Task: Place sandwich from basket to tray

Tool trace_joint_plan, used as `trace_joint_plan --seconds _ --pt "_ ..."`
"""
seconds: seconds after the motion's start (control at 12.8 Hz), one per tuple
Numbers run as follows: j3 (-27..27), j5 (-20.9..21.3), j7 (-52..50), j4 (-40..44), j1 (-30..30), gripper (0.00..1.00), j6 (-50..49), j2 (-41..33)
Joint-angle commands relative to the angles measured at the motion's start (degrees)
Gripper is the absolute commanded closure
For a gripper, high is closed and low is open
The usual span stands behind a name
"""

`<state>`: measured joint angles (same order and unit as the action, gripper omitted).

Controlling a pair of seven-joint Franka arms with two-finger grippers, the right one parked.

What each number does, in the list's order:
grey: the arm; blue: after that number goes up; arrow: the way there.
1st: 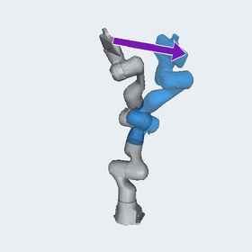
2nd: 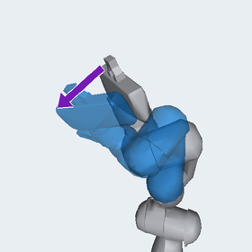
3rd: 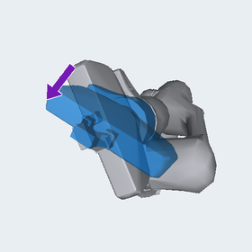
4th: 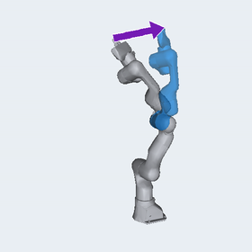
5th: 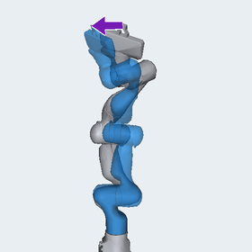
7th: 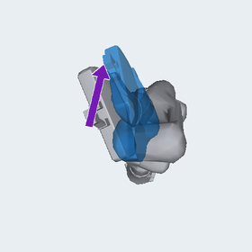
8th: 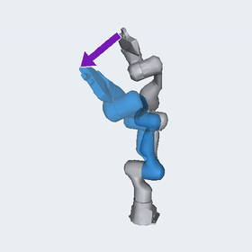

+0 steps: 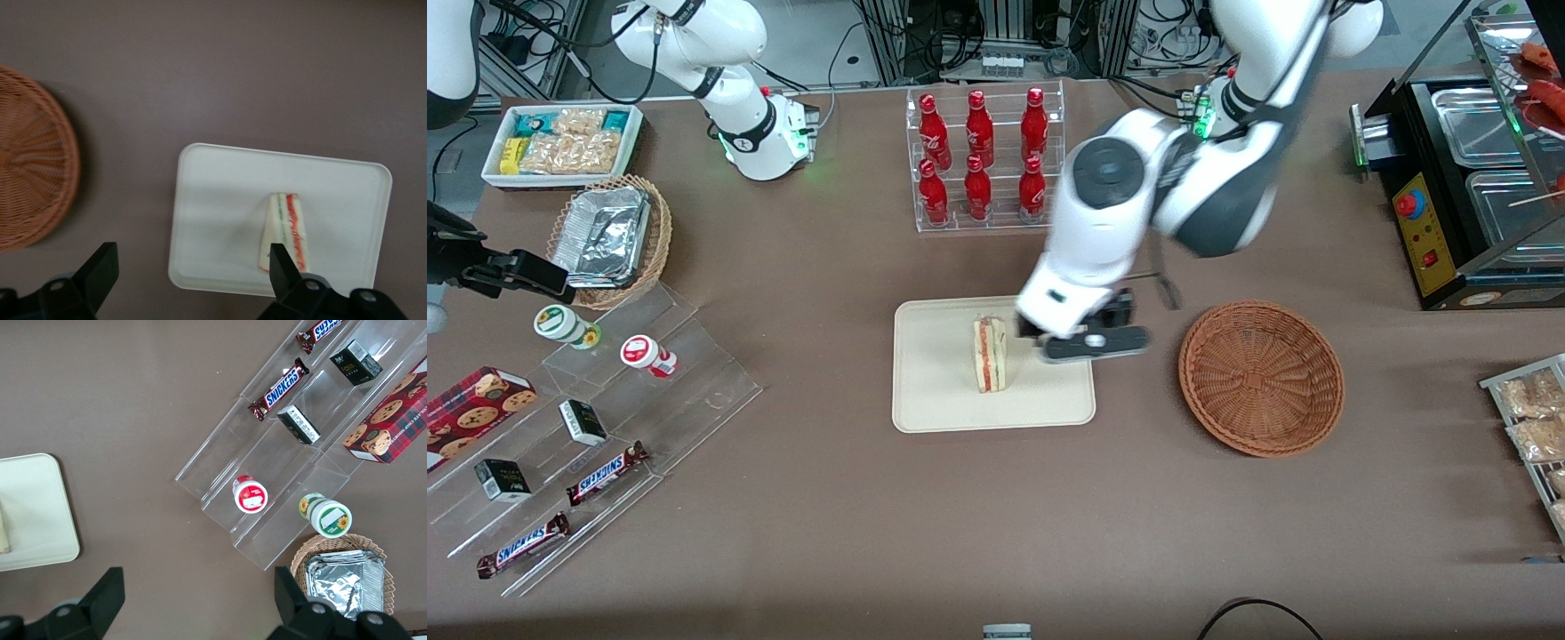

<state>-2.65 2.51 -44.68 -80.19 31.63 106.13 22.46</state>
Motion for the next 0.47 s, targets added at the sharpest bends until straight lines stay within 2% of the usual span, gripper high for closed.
trace_joint_plan --seconds 0.0,0.39 --pt "-0.5 0.2 3.2 -2.9 -5.5 0.0 -3.5 -5.8" --pt "-0.5 -0.2 16.6 -7.4 -14.6 0.0 -7.2 -13.8"
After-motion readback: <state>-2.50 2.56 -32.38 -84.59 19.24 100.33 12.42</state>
